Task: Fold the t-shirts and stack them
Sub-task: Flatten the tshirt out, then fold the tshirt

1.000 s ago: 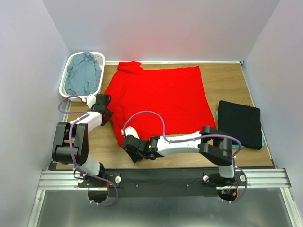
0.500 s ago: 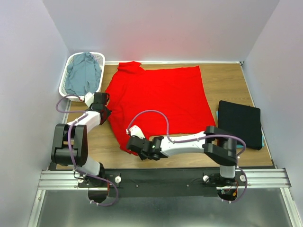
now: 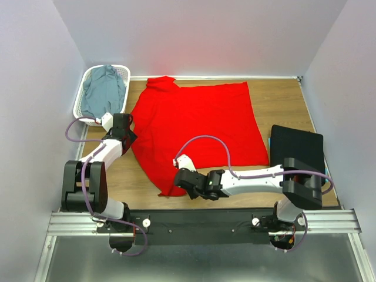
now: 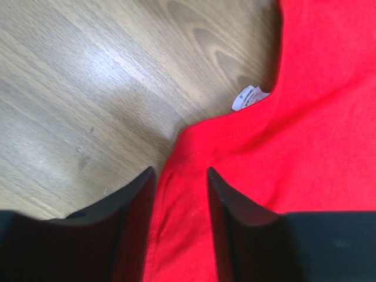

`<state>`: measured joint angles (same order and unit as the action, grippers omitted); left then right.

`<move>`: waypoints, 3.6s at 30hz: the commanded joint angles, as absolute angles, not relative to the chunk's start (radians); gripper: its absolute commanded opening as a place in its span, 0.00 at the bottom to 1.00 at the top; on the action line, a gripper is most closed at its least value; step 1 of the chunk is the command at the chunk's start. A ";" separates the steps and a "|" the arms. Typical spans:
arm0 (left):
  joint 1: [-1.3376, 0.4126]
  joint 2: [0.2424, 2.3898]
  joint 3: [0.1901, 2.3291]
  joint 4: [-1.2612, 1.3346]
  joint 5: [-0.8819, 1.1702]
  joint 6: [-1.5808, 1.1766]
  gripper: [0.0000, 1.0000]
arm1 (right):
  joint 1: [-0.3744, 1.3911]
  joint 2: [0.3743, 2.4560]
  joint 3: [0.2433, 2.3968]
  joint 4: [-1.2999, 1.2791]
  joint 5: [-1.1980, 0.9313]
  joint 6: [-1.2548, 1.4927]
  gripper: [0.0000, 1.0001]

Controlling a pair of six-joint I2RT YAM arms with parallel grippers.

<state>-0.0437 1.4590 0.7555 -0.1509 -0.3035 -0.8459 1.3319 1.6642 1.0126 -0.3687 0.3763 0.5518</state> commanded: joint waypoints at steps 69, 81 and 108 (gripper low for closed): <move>-0.390 0.907 0.722 -0.281 -0.153 -0.753 0.51 | 1.253 1.697 1.158 -0.305 0.344 0.488 0.05; -0.480 0.946 0.678 -0.362 -0.262 -0.824 0.49 | 1.123 1.842 1.301 -0.304 0.292 0.423 0.04; -0.643 1.058 0.540 -0.166 -0.218 -0.884 0.63 | 1.086 1.842 1.304 -0.288 0.298 0.454 0.03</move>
<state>-0.6353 1.0805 0.5545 -0.2317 -0.2211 -0.8577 1.0908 1.8534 1.3022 -0.2932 0.3019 0.4442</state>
